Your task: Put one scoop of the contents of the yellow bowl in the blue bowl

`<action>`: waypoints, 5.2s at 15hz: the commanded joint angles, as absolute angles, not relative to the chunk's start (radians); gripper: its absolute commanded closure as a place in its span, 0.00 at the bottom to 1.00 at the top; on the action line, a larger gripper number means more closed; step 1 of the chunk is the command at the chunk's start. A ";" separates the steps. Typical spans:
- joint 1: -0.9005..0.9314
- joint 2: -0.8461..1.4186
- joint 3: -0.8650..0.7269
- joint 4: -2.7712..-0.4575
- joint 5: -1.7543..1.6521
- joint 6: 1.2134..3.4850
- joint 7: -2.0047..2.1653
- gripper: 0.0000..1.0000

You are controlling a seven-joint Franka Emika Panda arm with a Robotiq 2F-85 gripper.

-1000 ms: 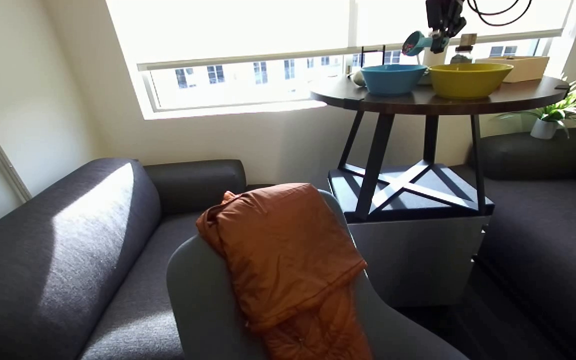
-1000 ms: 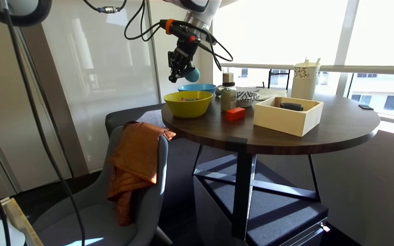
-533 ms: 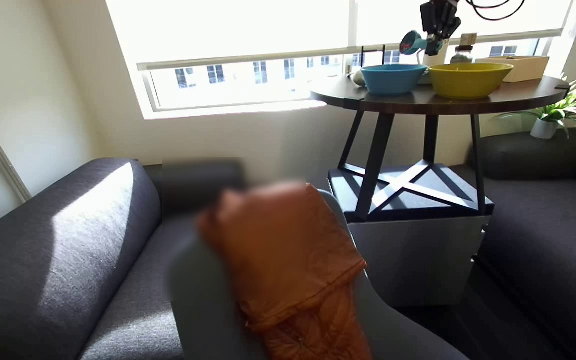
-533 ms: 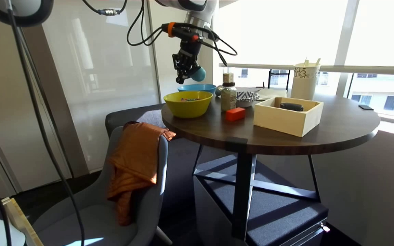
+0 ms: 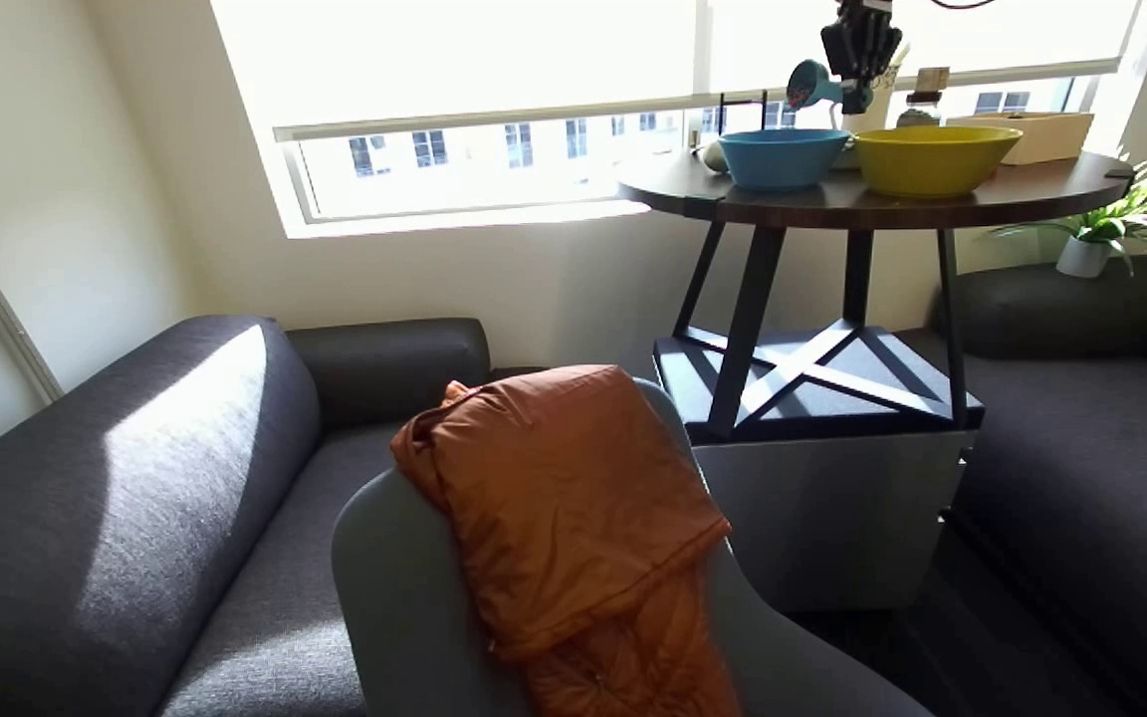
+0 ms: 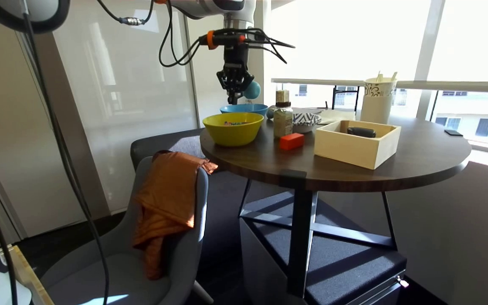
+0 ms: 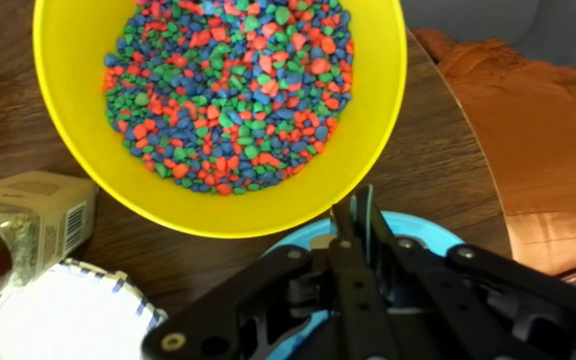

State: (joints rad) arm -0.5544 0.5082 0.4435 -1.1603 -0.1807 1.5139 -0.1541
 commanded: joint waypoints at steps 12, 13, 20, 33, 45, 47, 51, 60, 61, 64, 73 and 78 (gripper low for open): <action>-0.266 0.252 0.096 -1.569 -0.456 1.909 -0.225 0.98; -0.241 0.216 0.075 -1.609 -0.451 1.933 -0.237 0.98; -0.130 0.071 -0.005 -1.793 -0.467 2.060 -0.247 0.98; -0.242 0.103 -0.175 -1.573 0.015 1.377 -0.959 0.98; -0.273 0.185 -0.200 -1.471 0.026 1.087 -1.150 0.98; -0.291 0.230 -0.204 -1.419 0.036 0.992 -1.202 0.98; -0.339 0.331 -0.210 -1.294 0.082 0.943 -1.147 0.98; -0.408 0.572 -0.175 -1.054 0.115 0.835 -1.041 0.98; -0.414 0.591 -0.169 -1.034 0.118 0.823 -1.029 0.98; -0.432 0.645 -0.154 -0.971 0.125 0.791 -0.986 0.98; -0.441 0.653 -0.116 -1.040 0.119 0.837 -0.890 0.98; -0.452 0.648 -0.108 -1.034 0.125 0.838 -0.856 0.46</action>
